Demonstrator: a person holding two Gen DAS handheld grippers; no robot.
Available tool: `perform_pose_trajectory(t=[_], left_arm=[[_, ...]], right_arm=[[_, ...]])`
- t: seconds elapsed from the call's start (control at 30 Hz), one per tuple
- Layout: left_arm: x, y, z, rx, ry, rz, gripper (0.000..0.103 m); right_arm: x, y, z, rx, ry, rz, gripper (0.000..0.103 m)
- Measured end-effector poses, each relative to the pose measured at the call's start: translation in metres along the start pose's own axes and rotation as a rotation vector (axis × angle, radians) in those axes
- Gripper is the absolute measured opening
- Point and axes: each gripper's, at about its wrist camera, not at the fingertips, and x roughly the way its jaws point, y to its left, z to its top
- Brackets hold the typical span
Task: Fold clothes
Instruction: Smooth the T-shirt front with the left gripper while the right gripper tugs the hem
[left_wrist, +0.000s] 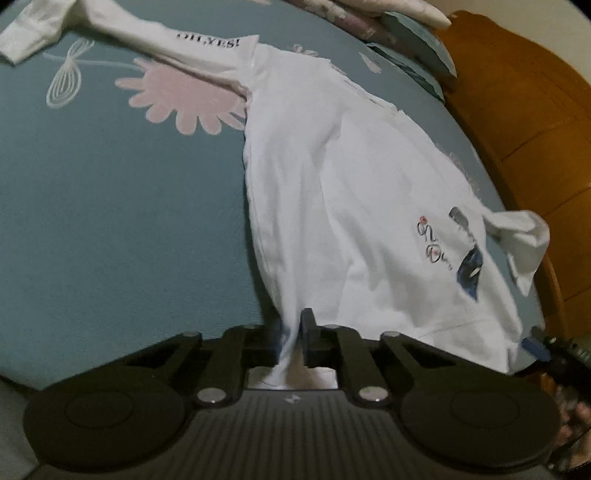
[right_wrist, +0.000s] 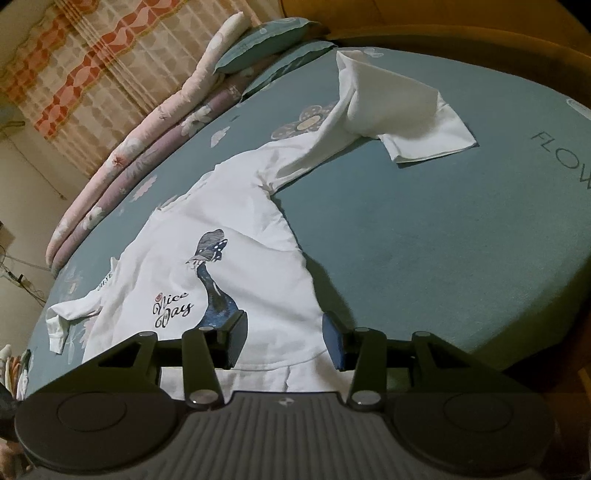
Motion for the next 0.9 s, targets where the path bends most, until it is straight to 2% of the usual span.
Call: perform_pose_trajectory(t=[0.23, 0.43, 0.5, 0.57, 0.63, 0.77, 0.9], left_arm=[[-0.038, 0.003, 0.025, 0.070, -0.068, 0.036, 0.003], [-0.020, 0.021, 0.024, 0.053, 0.044, 0.048, 0.004], [-0.017, 0.026, 0.021, 0.029, 0.065, 0.045, 0.009], [-0.020, 0.027, 0.024, 0.025, 0.063, 0.043, 0.009], [-0.030, 0.024, 0.028, 0.038, 0.050, 0.028, 0.017], [-0.052, 0.022, 0.048, 0.051, -0.028, -0.023, 0.041], [-0.061, 0.018, 0.075, 0.055, -0.101, -0.068, 0.045]], right_arm=[[-0.010, 0.004, 0.006, -0.015, -0.021, -0.012, 0.050], [-0.005, 0.013, 0.008, -0.036, -0.013, -0.019, 0.053], [-0.002, 0.015, 0.008, -0.042, -0.005, -0.021, 0.053], [-0.002, 0.016, 0.009, -0.056, 0.001, -0.032, 0.055], [-0.002, 0.017, 0.011, -0.074, 0.006, -0.043, 0.057], [-0.001, 0.018, 0.022, -0.102, 0.014, -0.048, 0.058], [0.014, 0.023, 0.044, -0.141, 0.029, -0.030, 0.058]])
